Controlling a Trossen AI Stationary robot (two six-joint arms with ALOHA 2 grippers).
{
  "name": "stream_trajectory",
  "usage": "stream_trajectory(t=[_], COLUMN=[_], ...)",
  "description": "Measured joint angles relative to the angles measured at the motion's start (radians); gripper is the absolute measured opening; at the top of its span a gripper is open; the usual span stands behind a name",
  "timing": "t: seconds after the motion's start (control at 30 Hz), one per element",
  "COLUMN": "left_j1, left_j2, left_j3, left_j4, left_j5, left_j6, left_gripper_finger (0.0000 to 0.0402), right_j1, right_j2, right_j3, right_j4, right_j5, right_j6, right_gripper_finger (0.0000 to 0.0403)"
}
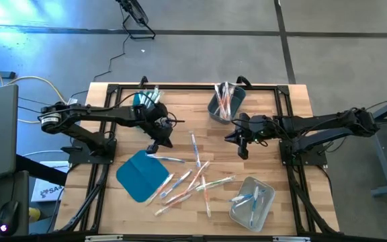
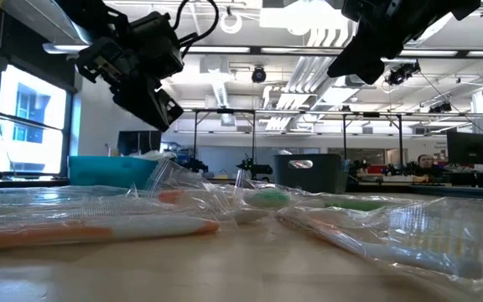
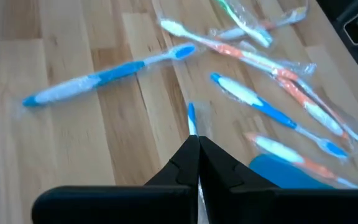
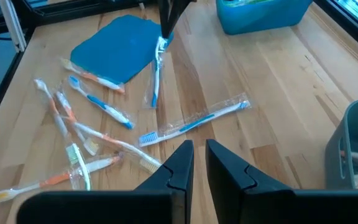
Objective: Pick & Place Toothbrushes
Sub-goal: Put the top left blue toothbrush into the light gray bin
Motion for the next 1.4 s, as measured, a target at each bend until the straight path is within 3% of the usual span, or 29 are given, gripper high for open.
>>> stream_trajectory(t=[0.33,0.43,0.57,0.67,0.97,1.4], left_j1=[-0.017,-0.072,-0.176,-0.238,-0.304,-0.301], left_j2=[0.0,0.0,0.002,0.004,0.023,0.152], left_j3=[0.001,0.001,0.001,0.001,0.002,0.002], left_j4=[-0.052,-0.106,-0.162,-0.162,-0.201,-0.209], left_j5=[-0.029,-0.142,-0.377,-0.453,-0.476,-0.458], left_j6=[-0.044,-0.027,-0.01,-0.022,-0.116,-0.205], left_gripper_finger=[0.0015,0.0041,0.0074,0.0097,0.0169,0.0175], right_j1=[0.0,0.0,0.0,0.0,0.0,0.0], right_j2=[0.0,0.0,0.0,0.0,0.0,0.001], right_j3=[-0.001,-0.001,-0.001,-0.001,-0.001,-0.001], right_j4=[0.0,0.0,0.0,0.0,0.0,0.0], right_j5=[0.003,0.003,0.004,0.028,0.082,0.078], right_j6=[-0.003,0.001,0.001,-0.002,-0.004,0.006], right_gripper_finger=[0.0034,0.0034,0.0034,0.0034,0.0034,0.0034])
